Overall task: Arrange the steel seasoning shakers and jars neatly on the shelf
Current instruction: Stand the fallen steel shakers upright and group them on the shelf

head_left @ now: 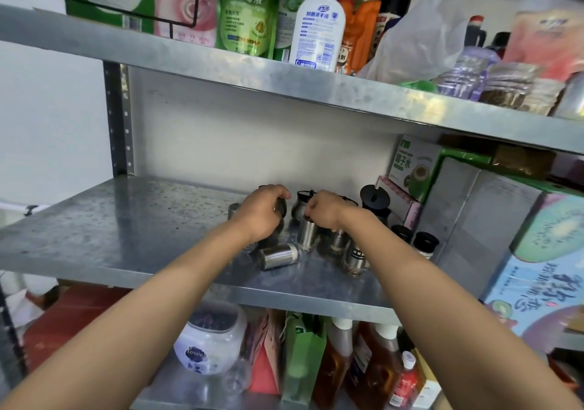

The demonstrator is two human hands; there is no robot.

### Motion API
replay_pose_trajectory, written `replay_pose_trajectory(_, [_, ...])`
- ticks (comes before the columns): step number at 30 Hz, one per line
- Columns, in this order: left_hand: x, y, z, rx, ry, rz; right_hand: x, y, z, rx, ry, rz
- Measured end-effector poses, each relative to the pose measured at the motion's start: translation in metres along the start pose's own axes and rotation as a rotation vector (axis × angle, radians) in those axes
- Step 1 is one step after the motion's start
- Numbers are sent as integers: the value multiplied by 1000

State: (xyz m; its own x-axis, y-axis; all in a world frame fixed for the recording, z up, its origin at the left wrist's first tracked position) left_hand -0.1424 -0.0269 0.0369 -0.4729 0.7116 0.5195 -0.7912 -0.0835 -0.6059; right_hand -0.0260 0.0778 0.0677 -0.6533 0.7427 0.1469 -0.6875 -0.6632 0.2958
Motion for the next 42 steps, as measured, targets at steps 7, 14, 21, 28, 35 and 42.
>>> replay_pose_trajectory(7, [-3,3,9,-100,-4,47,1,2,10,-111,-222,-2])
replay_pose_trajectory(14, [-6,16,16,-97,-23,83,2,1,1,-265,-191,5])
replay_pose_trajectory(21, [-7,20,25,-67,-36,100,5,-10,-1,-99,-56,-1])
replay_pose_trajectory(28, [-8,23,22,-79,-22,111,9,-16,1,-18,48,-18])
replay_pose_trajectory(35, [-9,21,16,-106,-9,101,4,-6,9,-12,-132,-41])
replay_pose_trajectory(42, [-15,17,9,-132,57,78,-3,-2,5,-227,-149,-39])
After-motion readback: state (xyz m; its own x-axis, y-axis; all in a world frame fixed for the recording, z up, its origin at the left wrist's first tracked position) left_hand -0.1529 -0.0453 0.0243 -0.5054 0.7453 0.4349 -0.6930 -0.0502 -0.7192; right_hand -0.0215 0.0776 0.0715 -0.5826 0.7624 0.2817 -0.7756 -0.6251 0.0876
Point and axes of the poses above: each hand's wrist, its own x-axis towards the middle knuckle, its own z-axis out of the back of the hand, y = z × x, the point moved 3 cm from there along x, towards the middle knuckle, and after that the axes turned 8 degrees about -y, right-handed, at the moved point
